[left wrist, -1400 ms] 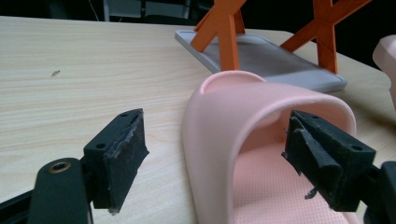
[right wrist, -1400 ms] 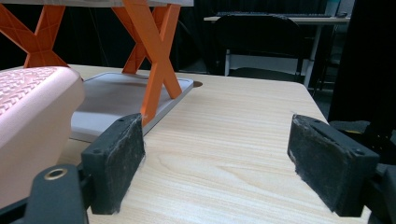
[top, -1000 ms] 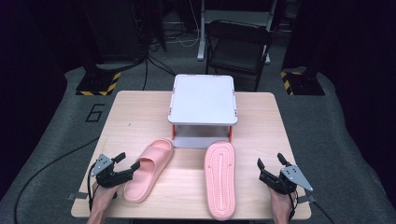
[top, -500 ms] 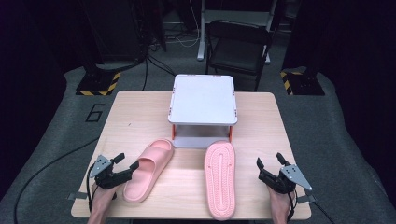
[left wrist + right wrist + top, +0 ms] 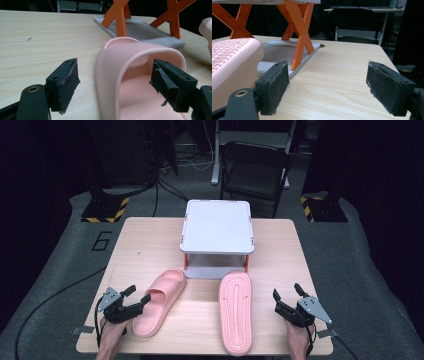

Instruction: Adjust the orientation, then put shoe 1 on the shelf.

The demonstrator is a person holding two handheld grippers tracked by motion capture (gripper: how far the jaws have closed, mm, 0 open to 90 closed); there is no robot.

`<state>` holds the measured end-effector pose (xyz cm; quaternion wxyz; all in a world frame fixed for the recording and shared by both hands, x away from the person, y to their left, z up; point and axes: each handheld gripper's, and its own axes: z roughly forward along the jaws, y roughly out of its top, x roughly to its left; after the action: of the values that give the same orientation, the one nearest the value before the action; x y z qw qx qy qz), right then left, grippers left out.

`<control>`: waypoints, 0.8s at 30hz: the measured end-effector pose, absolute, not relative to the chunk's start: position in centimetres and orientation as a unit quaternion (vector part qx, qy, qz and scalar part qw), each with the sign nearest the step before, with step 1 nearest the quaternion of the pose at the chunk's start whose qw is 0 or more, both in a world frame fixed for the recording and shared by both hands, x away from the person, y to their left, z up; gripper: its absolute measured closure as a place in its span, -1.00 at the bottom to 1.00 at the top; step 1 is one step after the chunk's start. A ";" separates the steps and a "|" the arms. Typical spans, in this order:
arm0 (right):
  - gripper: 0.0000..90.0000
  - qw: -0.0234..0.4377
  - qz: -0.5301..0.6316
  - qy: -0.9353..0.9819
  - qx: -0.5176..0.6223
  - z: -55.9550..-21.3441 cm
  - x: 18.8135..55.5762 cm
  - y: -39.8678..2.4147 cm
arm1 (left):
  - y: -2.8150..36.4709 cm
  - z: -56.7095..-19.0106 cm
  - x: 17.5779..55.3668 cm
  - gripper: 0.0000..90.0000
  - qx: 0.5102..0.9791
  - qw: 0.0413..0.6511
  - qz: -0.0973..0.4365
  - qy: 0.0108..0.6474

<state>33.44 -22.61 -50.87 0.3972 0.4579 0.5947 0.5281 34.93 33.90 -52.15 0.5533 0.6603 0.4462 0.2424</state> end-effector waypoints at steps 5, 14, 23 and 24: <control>-0.60 0.401 0.527 0.593 0.459 -50.7 33.1 -22.8 | 33.8 -52.1 34.9 -0.51 0.665 0.547 0.244 0.447; -0.60 0.400 0.531 0.588 0.461 -50.5 33.1 -22.9 | 33.4 -52.5 35.2 -0.35 0.686 0.520 0.244 0.446; -0.58 0.394 0.530 0.599 0.453 -50.5 33.5 -22.3 | 33.2 -52.5 36.4 0.16 0.712 0.494 0.217 0.449; -0.58 0.394 0.530 0.599 0.453 -50.5 33.5 -22.3 | 33.2 -52.5 36.4 0.26 0.712 0.494 0.217 0.449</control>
<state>33.50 -22.34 -50.52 0.3938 0.4527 0.5990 0.5303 36.36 33.18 -52.45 0.4942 0.7120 0.4490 0.2173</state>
